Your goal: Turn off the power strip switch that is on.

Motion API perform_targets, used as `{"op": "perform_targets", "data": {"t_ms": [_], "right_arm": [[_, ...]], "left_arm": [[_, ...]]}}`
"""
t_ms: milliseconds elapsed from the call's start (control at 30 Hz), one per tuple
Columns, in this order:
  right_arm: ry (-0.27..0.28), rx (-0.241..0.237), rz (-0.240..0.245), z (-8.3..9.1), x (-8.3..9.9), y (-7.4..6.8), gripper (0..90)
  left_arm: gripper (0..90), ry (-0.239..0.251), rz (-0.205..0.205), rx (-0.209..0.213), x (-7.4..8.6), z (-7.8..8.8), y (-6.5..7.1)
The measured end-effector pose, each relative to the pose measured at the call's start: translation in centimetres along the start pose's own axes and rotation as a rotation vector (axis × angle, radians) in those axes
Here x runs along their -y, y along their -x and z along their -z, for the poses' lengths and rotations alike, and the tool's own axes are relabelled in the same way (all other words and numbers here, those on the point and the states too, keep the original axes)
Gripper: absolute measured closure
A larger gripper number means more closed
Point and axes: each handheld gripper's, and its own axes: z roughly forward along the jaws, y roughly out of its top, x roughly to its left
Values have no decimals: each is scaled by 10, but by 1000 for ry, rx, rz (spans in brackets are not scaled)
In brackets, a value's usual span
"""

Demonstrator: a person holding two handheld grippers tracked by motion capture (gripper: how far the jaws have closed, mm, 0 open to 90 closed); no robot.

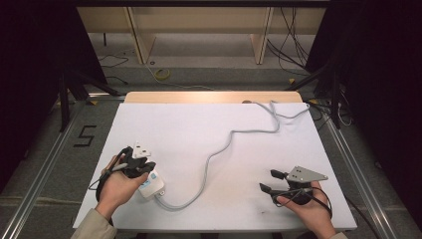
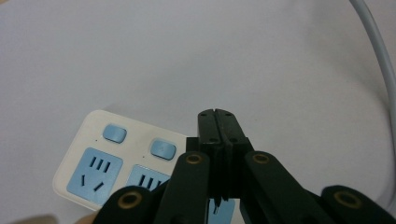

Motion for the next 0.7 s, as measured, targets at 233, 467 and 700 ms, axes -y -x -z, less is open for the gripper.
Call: {"op": "perform_targets", "data": {"t_ms": [233,467,700], "right_arm": [[-2,-1,0,0,0,0,344],[-3,-2,1,0,0,0,345],[-1,-2,3,0,0,0,345]], "left_arm": [[897,-21,-2,6,-1,-4,0],[897,-35,-8,7,-3,-8,1],[897,-54,-13,11,-3,-12,3]]}}
